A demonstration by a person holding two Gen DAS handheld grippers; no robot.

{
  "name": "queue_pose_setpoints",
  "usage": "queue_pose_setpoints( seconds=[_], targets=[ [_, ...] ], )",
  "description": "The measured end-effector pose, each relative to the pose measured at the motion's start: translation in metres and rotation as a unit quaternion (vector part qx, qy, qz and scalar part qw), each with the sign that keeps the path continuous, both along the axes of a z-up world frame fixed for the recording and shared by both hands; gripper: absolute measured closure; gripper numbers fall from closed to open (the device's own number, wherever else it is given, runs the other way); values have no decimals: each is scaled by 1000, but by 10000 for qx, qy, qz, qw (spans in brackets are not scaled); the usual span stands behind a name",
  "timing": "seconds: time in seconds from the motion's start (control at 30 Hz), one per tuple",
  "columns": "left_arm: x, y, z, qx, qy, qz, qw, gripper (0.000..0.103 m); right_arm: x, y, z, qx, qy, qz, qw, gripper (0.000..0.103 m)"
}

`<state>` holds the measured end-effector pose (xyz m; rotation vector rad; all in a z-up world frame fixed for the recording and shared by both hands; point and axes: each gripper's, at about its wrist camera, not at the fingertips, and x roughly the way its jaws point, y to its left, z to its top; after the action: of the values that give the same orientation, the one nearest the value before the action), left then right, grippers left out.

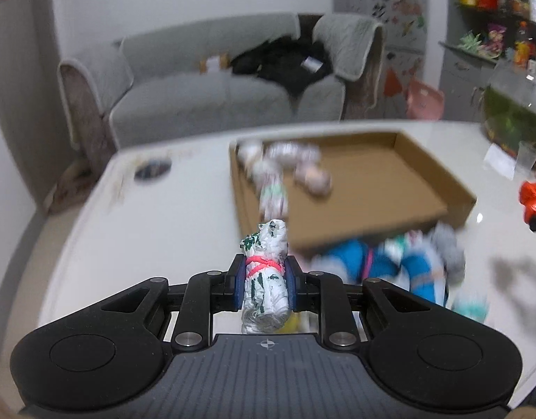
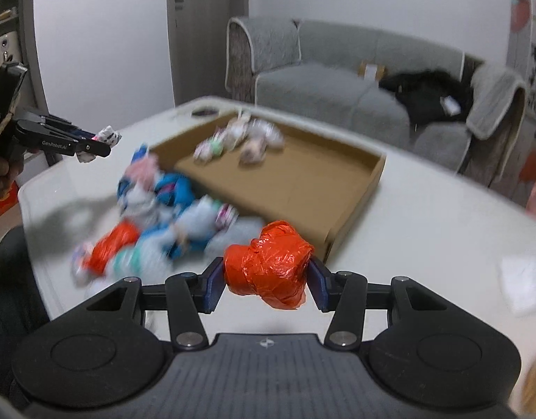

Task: Organize objects
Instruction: 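Lower both bundles into the box and open both grippers to release them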

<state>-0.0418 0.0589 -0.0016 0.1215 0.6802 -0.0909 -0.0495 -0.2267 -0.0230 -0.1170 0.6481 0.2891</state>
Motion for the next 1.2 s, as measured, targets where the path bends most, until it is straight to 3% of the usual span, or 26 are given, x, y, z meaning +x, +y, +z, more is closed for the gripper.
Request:
queue_pose_setpoints(
  seconds=[0.2, 0.33, 0.67, 1.0, 1.2],
  targets=[
    [48, -6, 29, 96, -131, -380, 9991, 74, 44, -5, 33, -21, -260, 246, 9994, 57],
    [78, -10, 24, 124, 14, -657, 9978, 74, 75, 7, 41, -34, -336, 592, 9977, 57],
    [130, -21, -35, 314, 775, -1377, 9869, 74, 154, 60, 8, -133, 80, 1406, 9899, 57],
    [148, -24, -68, 277, 1164, -1391, 9830, 74, 196, 87, -26, -340, 703, 1670, 9829, 57],
    [153, -20, -82, 266, 1298, -1093, 9851, 72, 206, 102, -41, -456, 945, 1744, 9791, 57]
  ],
)
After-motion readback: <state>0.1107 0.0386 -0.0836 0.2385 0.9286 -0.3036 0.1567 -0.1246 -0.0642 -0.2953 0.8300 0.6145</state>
